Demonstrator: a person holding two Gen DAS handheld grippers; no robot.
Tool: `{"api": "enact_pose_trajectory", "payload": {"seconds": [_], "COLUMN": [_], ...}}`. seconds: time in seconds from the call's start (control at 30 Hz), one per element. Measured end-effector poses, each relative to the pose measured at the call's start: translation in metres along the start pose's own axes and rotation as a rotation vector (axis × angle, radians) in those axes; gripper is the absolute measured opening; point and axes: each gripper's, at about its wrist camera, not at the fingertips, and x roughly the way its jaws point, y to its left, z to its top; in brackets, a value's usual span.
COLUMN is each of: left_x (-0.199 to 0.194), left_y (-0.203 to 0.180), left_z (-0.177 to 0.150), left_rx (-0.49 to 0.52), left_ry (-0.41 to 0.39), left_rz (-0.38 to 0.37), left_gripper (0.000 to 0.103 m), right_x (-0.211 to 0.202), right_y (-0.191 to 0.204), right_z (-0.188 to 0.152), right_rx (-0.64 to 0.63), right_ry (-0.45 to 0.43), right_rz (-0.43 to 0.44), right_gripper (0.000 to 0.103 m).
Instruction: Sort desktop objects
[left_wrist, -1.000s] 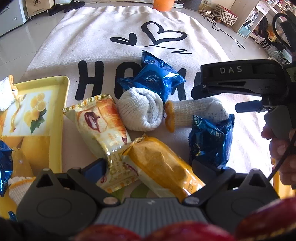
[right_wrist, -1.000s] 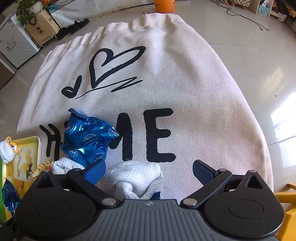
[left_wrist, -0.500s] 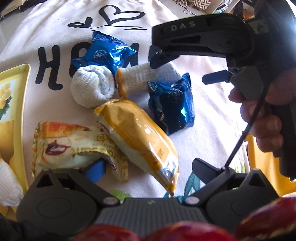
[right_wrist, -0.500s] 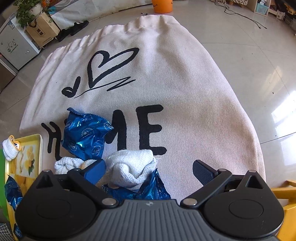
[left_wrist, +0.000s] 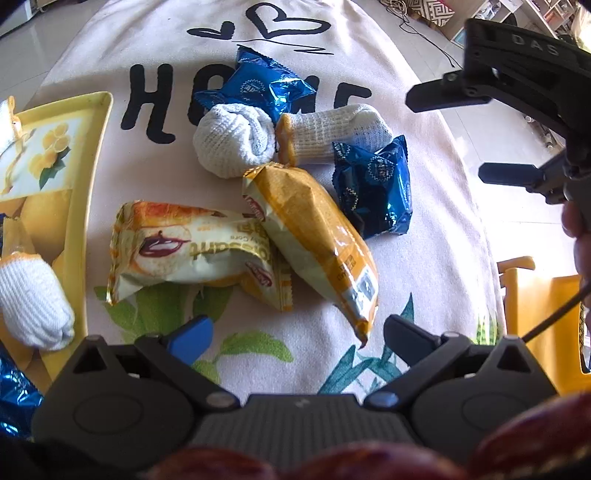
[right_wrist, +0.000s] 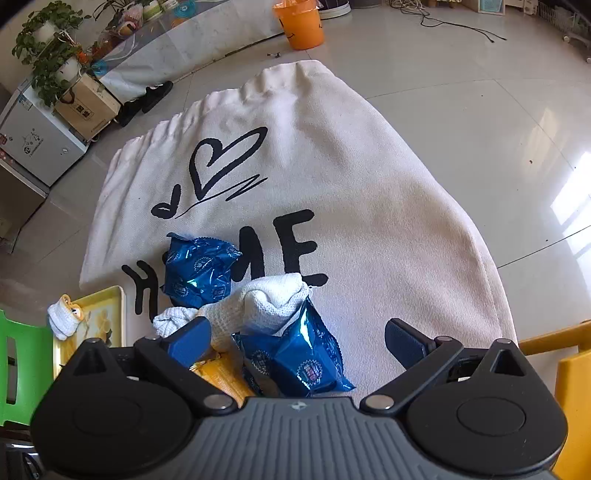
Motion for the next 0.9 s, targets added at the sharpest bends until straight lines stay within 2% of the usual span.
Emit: {"api": "enact_pose_trajectory", "payload": {"seconds": [0.17, 0.3, 0.43, 0.53, 0.67, 0.77, 0.9], "left_x": [-0.009, -0.014, -0.020, -0.023, -0.028, -0.030, -0.031], "left_y": [0.008, 0.018, 0.036, 0.047, 0.059, 0.067, 0.071], "left_z": [-0.014, -0.016, -0.012, -0.007, 0.000, 0.009, 0.019], "left_rx": [-0.039, -0.063, -0.109, -0.142, -0.191, -0.245, -0.271], "left_ry": [-0.008, -0.041, -0.058, -0.076, -0.098, -0.126, -0.157], "left_rz": [0.013, 0.061, 0.067, 0.078, 0.077, 0.071, 0.123], "left_gripper": [0.102, 0.102, 0.102, 0.102, 0.102, 0.102, 0.102], "right_x": [-0.014, 0.000, 0.022, 0.031, 0.029, 0.031, 0.038], "right_y": [-0.013, -0.022, -0.022, -0.022, -0.020, -0.015, -0.005], "right_z": [-0.025, -0.031, -0.040, -0.042, -0.041, -0.045, -0.052], "right_rx": [0.043, 0.088, 0.104, 0.136, 0.160, 0.140, 0.084], "right_ry": [-0.011, 0.035, 0.105, 0.130, 0.120, 0.154, 0.193], "right_rz": [-0.031, -0.031, -0.067, -0.042, -0.025, 0.019, 0.023], "right_gripper": [0.101, 0.101, 0.101, 0.101, 0.101, 0.101, 0.101]}}
